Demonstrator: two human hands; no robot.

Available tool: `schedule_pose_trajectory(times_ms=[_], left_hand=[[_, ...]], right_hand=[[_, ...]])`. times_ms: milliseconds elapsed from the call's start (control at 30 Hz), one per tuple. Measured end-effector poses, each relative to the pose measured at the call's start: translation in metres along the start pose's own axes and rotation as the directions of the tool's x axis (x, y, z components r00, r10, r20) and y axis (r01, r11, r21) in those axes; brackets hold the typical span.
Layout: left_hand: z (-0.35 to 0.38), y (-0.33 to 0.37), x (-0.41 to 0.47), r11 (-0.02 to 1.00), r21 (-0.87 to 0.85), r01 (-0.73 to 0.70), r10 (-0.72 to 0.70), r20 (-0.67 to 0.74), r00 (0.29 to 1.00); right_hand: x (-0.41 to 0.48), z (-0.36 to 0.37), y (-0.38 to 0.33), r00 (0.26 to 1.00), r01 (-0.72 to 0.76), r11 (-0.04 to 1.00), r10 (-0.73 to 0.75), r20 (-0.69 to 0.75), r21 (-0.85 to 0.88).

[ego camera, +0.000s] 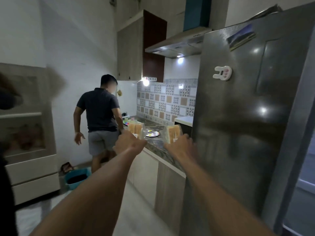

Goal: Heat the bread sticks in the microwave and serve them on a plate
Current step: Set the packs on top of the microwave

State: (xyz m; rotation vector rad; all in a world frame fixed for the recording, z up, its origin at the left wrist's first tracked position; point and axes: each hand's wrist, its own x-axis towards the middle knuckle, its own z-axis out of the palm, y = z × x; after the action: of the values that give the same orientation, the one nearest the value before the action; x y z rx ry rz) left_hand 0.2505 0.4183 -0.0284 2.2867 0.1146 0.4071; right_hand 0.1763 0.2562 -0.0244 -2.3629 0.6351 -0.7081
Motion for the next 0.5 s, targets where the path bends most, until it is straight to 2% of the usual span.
schedule_pose_trajectory(times_ms=[100,333,500], left_hand=[[0.013,-0.013,0.048,1.000,0.020,0.012,-0.012,0.006,1.000],[0.056,-0.037,0.162,0.996,0.054,0.078,-0.077,-0.009,0.997],[0.095,-0.042,0.254,0.996,0.069,0.059,-0.058,-0.009,0.998]], right_hand=[[0.034,0.038,-0.016,1.000,0.005,0.999,-0.005,0.005,-0.040],[0.125,0.130,-0.048,0.998,-0.009,1.000,0.010,0.068,-0.017],[0.202,0.196,-0.065,0.998,0.001,1.000,-0.001,0.067,0.004]])
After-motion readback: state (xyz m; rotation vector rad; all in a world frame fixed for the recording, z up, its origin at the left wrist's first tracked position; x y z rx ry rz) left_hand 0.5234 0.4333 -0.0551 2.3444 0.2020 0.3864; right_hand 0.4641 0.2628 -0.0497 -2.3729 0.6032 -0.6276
